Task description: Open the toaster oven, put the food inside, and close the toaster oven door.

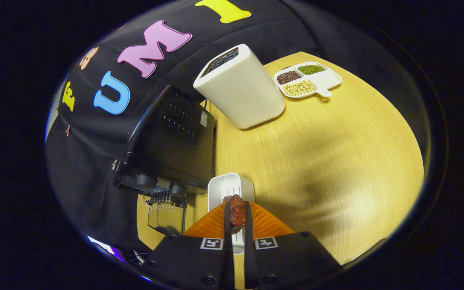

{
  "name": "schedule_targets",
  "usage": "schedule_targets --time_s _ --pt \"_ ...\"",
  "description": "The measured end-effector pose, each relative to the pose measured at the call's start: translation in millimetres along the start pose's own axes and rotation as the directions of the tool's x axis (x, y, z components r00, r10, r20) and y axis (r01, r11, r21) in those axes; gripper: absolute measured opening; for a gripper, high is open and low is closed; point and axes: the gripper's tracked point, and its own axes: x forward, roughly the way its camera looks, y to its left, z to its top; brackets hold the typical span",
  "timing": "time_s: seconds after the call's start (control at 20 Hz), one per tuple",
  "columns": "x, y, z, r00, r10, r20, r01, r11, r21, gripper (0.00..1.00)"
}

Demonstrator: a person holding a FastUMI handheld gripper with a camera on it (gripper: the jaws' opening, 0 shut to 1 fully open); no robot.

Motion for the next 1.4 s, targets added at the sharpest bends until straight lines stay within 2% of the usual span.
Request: schedule_targets --time_s 0.55,0.75,0.95,1.2,1.4 --pt "-55.5 40.0 15.9 0.996 -0.003 0.092 0.003 1.0 0.0 0.13" --pt "-77.5 71.4 19.3 0.987 -0.014 0.16 0.018 1.0 -0.025 0.13" --pt "-94.2 101.1 12.7 0.975 -0.032 0.218 0.029 0.999 0.013 0.13" --pt "-103.0 152.5 -9.4 0.954 -0.007 0.301 -0.011 0.998 0.058 0.13" --pt "-90.7 194.5 -40.1 0.937 0.027 0.349 -0.064 0.993 0.095 0.13"
